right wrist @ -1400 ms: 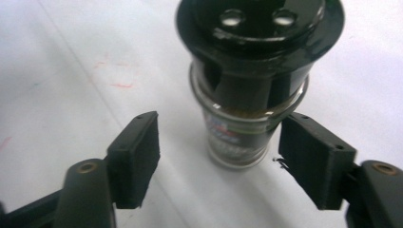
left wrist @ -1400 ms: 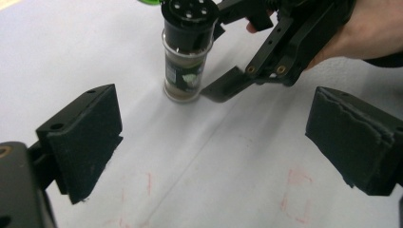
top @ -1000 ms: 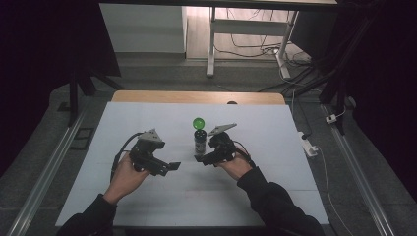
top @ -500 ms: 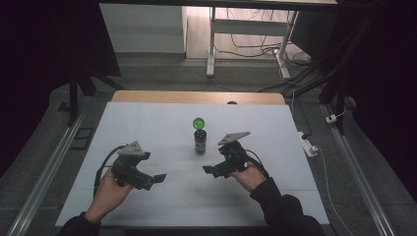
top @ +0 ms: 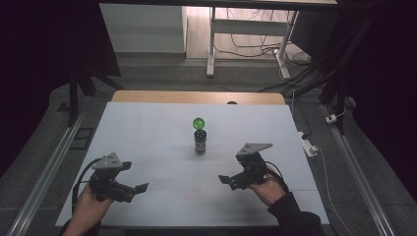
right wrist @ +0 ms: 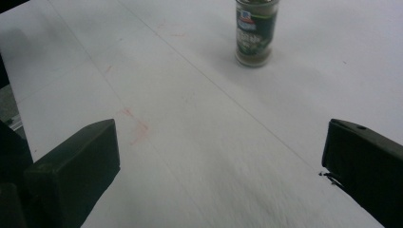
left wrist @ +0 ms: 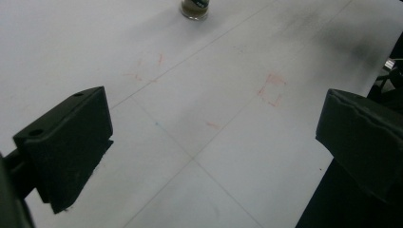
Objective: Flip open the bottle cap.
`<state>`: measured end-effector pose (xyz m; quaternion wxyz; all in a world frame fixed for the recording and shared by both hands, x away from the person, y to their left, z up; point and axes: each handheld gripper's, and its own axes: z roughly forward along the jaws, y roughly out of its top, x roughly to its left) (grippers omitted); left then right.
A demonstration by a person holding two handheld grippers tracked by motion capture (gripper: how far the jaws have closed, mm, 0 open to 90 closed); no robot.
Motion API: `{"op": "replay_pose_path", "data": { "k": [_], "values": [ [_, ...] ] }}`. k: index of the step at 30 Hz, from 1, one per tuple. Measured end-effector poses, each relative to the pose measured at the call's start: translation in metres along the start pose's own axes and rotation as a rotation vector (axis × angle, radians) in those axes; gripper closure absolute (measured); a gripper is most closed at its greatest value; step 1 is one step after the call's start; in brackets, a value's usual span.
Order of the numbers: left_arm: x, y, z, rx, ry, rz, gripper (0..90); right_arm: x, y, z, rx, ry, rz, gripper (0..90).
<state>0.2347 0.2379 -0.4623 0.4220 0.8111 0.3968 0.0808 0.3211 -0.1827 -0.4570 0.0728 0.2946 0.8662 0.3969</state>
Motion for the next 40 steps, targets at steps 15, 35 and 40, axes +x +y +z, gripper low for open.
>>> {"op": "replay_pose_path", "data": {
  "k": [15, 35, 40],
  "values": [
    [0.006, -0.035, -0.033, -0.041, 0.072, -0.076, 0.0, -0.004, -0.050, -0.059, -0.037, -0.147, 0.063, 0.0],
    [0.004, -0.057, -0.046, 0.026, 0.158, -0.112, 0.0, -0.008, -0.090, -0.100, -0.051, -0.241, 0.196, 0.0],
    [0.006, -0.057, -0.047, 0.027, 0.152, -0.128, 0.0, -0.009, -0.092, -0.102, -0.051, -0.248, 0.210, 0.0]
  ]
}}
